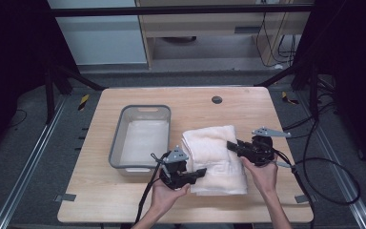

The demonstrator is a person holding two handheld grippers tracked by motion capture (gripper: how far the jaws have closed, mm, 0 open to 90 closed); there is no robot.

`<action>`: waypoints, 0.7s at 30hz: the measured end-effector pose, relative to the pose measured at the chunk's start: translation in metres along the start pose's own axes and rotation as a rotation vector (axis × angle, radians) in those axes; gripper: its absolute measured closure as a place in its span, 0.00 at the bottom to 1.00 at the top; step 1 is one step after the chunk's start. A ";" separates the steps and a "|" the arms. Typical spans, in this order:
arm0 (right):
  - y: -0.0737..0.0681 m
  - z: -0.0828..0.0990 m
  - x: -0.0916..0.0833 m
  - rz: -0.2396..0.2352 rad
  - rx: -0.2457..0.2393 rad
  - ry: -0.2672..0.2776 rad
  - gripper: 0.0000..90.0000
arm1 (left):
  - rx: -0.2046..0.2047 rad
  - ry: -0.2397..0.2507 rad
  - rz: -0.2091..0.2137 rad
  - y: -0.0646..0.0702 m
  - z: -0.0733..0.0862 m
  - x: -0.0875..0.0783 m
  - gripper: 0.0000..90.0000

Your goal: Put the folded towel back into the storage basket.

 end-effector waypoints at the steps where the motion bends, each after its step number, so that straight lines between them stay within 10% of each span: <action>1: -0.004 -0.006 -0.001 0.006 -0.016 0.011 0.77 | 0.004 0.015 -0.003 0.000 -0.003 -0.005 0.73; 21: -0.046 -0.071 0.010 0.031 -0.112 0.115 0.76 | 0.020 0.125 -0.063 -0.019 -0.034 -0.061 0.73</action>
Point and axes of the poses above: each handheld gripper's, and its own axes: x roughly forward along the jaws, z roughly out of its underside, y roughly to its right, the point moved 10 cm from there along x, roughly forward along the jaws, and after that the axes turned 10 degrees about -x, right-handed, at the moved point
